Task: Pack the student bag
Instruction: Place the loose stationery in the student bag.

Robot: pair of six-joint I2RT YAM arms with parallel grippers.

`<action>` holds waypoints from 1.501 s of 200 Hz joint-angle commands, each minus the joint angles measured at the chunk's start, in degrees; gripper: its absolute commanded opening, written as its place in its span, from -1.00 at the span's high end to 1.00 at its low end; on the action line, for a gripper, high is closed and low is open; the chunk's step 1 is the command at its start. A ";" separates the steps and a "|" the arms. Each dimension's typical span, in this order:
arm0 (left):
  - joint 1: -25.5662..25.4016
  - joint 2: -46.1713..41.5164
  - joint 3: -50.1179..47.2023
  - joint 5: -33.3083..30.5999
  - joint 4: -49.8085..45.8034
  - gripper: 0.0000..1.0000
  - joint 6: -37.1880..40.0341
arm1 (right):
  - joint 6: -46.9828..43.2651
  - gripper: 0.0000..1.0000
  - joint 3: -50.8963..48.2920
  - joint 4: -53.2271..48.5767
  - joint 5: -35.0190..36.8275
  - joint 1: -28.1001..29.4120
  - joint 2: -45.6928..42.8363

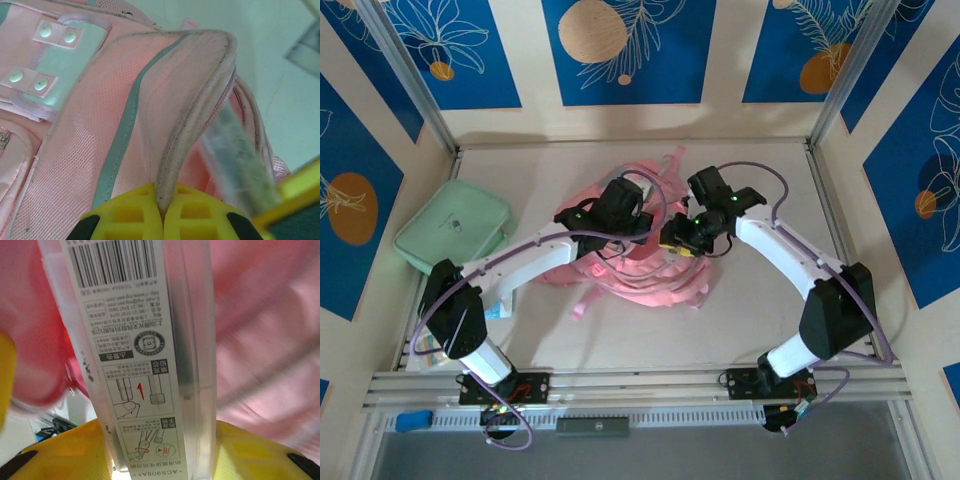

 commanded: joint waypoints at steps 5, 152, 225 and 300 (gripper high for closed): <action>-1.94 -3.79 1.45 -2.82 5.40 1.00 -10.49 | 1.49 0.11 2.88 1.50 -0.31 -0.36 3.39; -2.04 -3.95 -2.46 -0.43 11.06 1.00 -12.67 | 8.03 0.58 -6.91 18.65 -13.08 -0.39 2.96; -1.96 -5.54 -4.43 -0.52 10.62 1.00 -12.61 | 7.76 0.84 -9.82 21.71 -10.66 -1.06 -0.44; -1.95 -4.14 -3.19 1.19 10.98 1.00 -13.39 | 7.08 0.92 -10.23 16.11 -1.29 2.08 1.96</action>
